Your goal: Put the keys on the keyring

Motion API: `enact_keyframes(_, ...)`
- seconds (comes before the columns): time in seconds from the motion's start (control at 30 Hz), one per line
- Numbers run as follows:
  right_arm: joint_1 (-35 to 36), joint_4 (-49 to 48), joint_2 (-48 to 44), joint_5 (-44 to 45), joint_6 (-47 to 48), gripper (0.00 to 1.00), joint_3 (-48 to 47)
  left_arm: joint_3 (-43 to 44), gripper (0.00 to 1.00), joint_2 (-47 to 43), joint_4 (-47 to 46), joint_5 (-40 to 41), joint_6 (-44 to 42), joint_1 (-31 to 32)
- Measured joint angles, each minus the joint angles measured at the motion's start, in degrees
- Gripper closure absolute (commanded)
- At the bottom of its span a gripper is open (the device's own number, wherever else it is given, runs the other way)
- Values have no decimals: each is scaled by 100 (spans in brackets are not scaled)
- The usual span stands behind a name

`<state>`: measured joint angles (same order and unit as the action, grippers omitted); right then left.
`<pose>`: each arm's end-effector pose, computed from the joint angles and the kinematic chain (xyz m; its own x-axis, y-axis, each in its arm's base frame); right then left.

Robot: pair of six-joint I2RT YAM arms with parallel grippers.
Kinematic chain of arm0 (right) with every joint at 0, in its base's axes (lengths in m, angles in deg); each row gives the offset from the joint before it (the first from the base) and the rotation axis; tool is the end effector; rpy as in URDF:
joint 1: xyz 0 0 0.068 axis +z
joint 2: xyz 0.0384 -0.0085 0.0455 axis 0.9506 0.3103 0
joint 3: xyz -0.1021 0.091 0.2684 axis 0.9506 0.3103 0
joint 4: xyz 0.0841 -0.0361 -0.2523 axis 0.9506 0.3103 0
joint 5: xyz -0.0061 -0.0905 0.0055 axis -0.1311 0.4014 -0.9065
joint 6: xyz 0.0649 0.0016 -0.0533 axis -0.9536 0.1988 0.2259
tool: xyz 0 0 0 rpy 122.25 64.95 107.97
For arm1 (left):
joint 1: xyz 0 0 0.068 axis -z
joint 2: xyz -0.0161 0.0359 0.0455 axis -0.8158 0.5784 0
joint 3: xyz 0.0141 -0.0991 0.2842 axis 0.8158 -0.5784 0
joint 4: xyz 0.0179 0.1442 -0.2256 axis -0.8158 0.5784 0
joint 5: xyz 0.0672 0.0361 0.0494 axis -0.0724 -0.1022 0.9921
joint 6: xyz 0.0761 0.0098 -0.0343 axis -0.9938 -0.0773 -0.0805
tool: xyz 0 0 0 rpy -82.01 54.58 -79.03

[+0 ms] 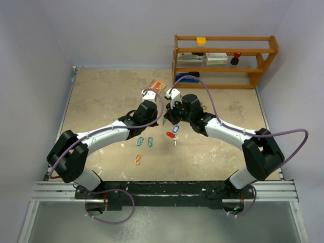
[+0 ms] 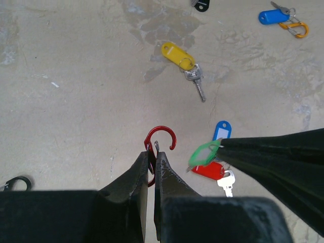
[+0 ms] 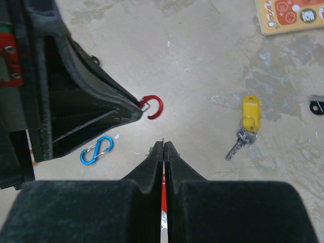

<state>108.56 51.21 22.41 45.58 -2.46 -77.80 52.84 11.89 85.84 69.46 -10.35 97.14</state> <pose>0.3050 0.2459 0.2614 -0.3175 -0.1820 -0.9306 -0.7271 0.6767 0.1157 0.2860 -0.2287 0.2323 -0.6125 -0.0847 -0.7859 0.1540 0.9624 -0.2237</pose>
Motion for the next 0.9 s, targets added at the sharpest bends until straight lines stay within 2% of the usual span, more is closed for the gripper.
enact_keyframes(0.37,0,-125,-20,-675,212,100,15,50,100,0,-144,-393,-17,-4)
enact_keyframes(0.9,48,-118,35,-734,321,100,15,114,100,0,-219,-592,-20,-4)
